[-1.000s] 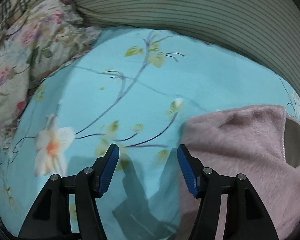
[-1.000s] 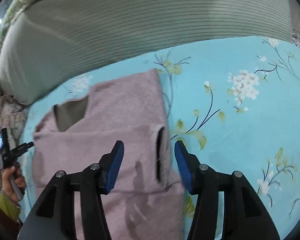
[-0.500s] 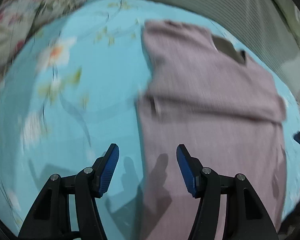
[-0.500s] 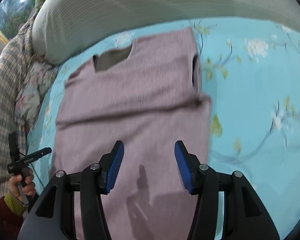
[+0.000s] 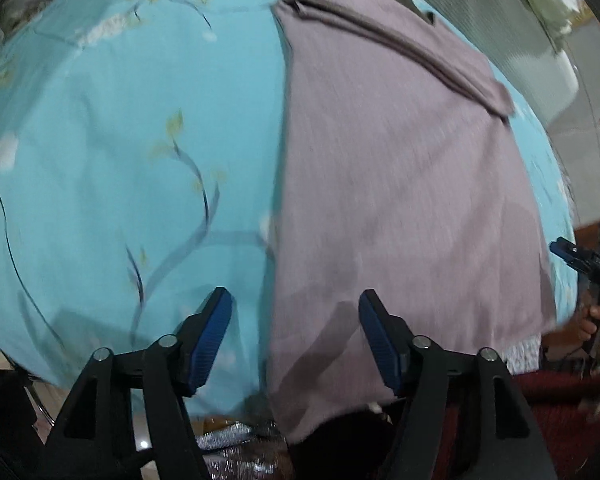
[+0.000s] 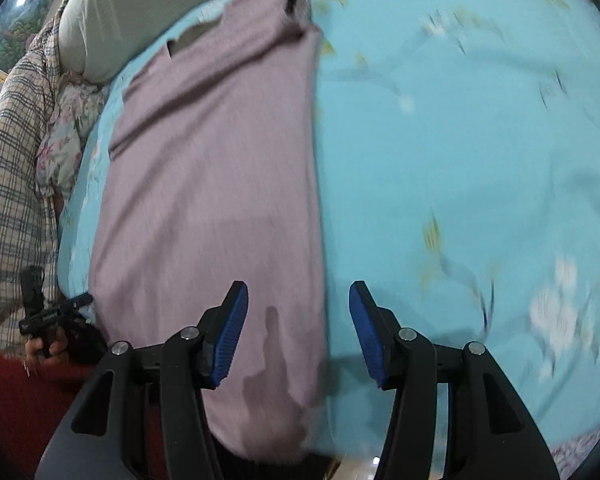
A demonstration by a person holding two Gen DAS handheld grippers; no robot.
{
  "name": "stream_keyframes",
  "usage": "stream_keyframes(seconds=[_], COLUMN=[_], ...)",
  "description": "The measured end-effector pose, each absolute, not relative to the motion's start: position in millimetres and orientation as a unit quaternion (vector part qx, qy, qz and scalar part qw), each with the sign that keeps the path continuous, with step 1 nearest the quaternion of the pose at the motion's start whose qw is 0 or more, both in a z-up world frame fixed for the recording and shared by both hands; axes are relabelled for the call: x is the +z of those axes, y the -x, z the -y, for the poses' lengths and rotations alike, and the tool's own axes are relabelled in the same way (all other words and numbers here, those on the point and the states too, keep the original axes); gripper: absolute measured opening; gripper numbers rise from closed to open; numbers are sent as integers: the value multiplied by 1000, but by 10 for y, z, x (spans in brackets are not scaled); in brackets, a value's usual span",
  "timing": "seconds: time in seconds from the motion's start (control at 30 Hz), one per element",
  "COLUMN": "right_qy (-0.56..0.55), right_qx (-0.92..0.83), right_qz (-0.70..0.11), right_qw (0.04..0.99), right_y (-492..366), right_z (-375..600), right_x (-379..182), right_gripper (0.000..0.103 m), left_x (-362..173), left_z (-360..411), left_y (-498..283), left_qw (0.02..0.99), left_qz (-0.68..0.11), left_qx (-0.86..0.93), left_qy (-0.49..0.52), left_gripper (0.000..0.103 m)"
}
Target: Fold small clothes
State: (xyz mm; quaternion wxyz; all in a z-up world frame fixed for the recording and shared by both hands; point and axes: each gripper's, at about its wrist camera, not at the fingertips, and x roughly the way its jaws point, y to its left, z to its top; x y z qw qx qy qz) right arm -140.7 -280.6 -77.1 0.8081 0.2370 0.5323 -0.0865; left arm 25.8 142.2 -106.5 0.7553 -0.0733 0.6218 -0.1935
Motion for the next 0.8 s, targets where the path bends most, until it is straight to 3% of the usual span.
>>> stream_keyframes(seconds=[0.27, 0.4, 0.47, 0.53, 0.6, 0.73, 0.8], right_qy=[-283, -287, -289, -288, -285, -294, -305], right_qx=[6, 25, 26, 21, 15, 36, 48], right_qz=[-555, -560, -559, -561, -564, -552, -539], right_qw=[782, 777, 777, 776, 775, 779, 784], right_y=[1649, 1640, 1656, 1652, 1628, 1608, 1598], right_z=[2619, 2557, 2565, 2587, 2588, 2520, 2512], right_x=[-1009, -1053, -1067, -1097, -1112, -1020, -937], right_gripper=[54, 47, 39, 25, 13, 9, 9], left_x=[-1163, -1230, -1315, -1388, -1407, -1372, -1321], left_z=[-1409, -1332, -1332, -1304, -1284, -1294, -1274], left_y=[95, 126, 133, 131, 126, 118, 131], left_qw=[725, 704, 689, 683, 685, 687, 692], left_qz=[-635, -647, -659, -666, -664, -661, -656], left_qx=[-257, -288, -294, -289, -289, -292, -291], left_qy=[68, 61, 68, 77, 81, 80, 75], left_gripper=[68, 63, 43, 32, 28, 5, 5])
